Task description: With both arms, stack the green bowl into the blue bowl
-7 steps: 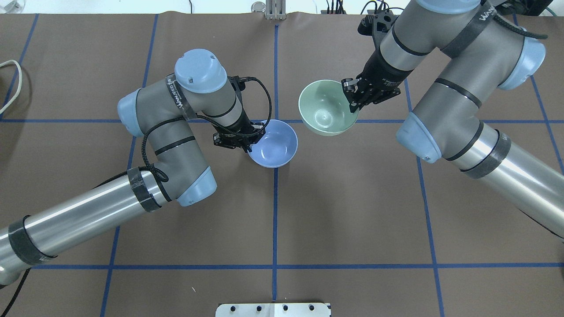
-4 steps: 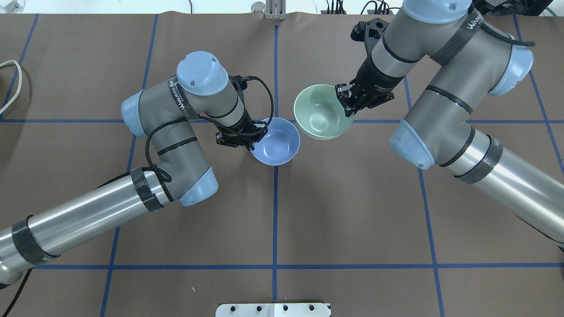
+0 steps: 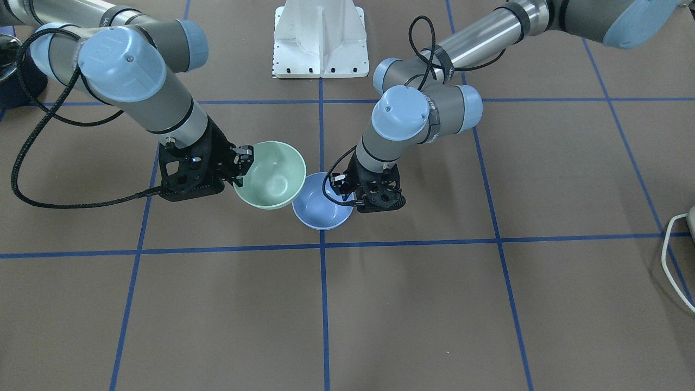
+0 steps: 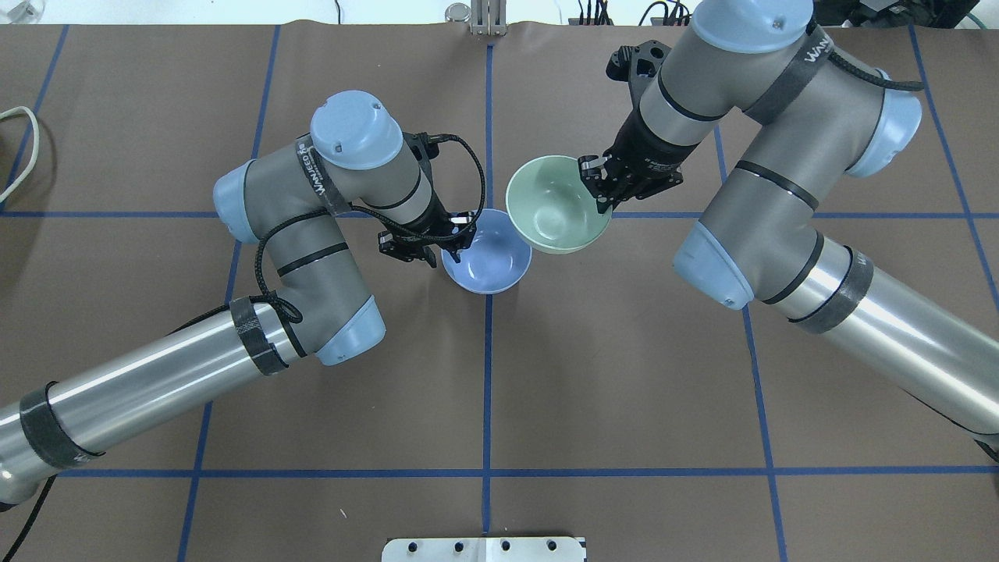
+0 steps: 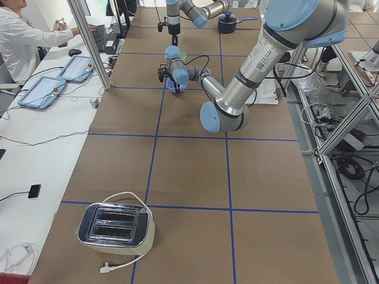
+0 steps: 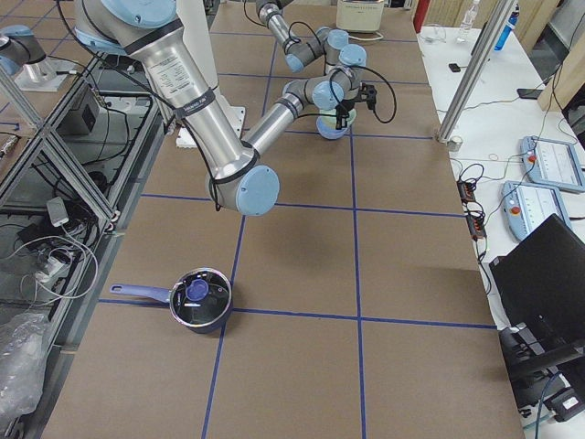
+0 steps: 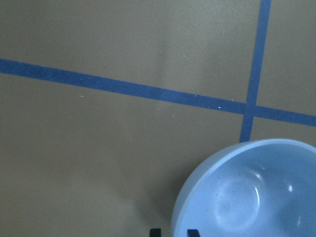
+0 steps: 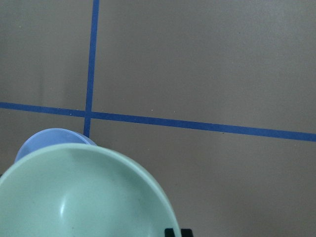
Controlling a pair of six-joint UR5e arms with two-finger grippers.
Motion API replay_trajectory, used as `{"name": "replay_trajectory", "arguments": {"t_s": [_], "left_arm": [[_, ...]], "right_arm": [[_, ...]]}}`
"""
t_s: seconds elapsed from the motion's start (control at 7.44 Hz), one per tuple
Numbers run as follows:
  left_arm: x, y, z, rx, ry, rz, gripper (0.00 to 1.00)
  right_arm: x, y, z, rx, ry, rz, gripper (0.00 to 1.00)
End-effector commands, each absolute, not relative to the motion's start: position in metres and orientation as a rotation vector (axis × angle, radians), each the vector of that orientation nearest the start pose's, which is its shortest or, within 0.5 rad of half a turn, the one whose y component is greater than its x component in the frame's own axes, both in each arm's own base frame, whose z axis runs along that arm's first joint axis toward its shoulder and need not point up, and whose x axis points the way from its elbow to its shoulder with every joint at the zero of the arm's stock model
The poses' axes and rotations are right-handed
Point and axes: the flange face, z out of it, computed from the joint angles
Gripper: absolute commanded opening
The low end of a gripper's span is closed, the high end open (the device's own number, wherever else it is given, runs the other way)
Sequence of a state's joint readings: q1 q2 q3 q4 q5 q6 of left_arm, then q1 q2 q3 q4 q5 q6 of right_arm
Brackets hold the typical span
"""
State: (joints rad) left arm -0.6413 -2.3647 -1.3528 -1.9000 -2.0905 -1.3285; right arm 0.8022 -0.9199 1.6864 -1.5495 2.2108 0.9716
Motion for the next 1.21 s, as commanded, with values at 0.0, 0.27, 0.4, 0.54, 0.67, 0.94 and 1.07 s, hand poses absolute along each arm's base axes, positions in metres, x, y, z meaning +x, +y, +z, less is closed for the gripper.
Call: {"name": "replay_trajectory", "arguments": {"t_s": [0.0, 0.27, 0.4, 0.54, 0.67, 0.94, 1.07], "left_arm": [[0.528, -0.547, 0.221, -0.047, 1.025, -0.097, 0.78], [0.484, -0.565, 0.236, -0.076, 1.057, -0.066, 0.78], [0.467, -0.571, 0.253, -0.051, 1.047, -0.045, 0.78], [0.456, -0.576, 0.264, -0.049, 1.041, -0.040, 0.78], [0.444, -0.582, 0.268, -0.063, 1.051, -0.039, 0.78], [0.435, -0.584, 0.266, -0.067, 1.060, -0.042, 0.79], [0.434, -0.585, 0.267, -0.066, 1.060, -0.045, 0.80]], "right_arm": [[-0.443, -0.538, 0.196, 0.024, -0.956, -0.051, 0.00], [-0.449, -0.542, 0.198, 0.019, -0.948, -0.054, 0.00], [-0.461, -0.553, 0.203, 0.054, -0.955, -0.054, 0.00], [-0.480, -0.561, 0.213, 0.067, -0.973, -0.066, 0.00], [-0.487, -0.557, 0.209, 0.057, -0.980, -0.056, 0.00], [-0.513, -0.537, 0.203, 0.065, -0.966, -0.082, 0.00], [-0.520, -0.532, 0.205, 0.068, -0.956, -0.085, 0.00]]}}
